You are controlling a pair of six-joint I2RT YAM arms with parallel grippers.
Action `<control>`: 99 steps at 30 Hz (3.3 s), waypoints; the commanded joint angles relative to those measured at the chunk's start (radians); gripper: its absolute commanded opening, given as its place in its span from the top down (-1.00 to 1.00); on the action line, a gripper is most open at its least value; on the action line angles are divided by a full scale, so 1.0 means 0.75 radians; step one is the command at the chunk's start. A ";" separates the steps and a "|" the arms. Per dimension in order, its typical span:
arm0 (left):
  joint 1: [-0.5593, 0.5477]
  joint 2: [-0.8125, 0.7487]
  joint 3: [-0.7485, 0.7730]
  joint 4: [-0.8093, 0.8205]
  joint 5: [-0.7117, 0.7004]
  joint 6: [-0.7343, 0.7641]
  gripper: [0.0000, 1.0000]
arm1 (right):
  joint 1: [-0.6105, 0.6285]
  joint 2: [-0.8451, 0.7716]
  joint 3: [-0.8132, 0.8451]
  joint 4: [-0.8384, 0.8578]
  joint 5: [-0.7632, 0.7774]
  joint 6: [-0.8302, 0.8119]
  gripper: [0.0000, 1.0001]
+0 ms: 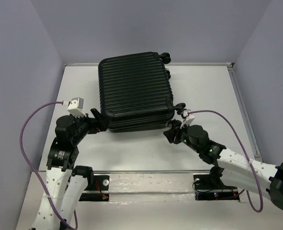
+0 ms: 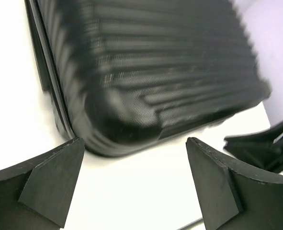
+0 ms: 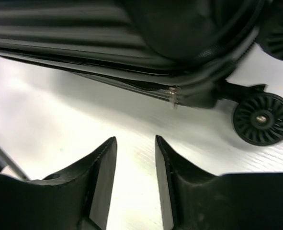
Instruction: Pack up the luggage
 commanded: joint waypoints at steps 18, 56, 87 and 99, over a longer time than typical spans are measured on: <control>0.000 0.257 -0.031 0.157 0.151 0.019 -0.98 | -0.077 0.341 0.184 0.251 0.140 -0.201 0.03; -0.184 0.368 -0.037 0.445 0.271 -0.179 -0.98 | 0.583 1.152 0.811 0.425 0.150 -0.190 0.86; -0.245 0.700 0.482 0.310 -0.299 -0.108 -0.98 | 0.485 0.247 0.225 -0.229 0.387 0.306 -0.60; 0.035 1.537 1.163 0.339 -0.165 -0.085 -0.98 | 0.260 0.024 0.180 -0.581 0.494 0.513 0.83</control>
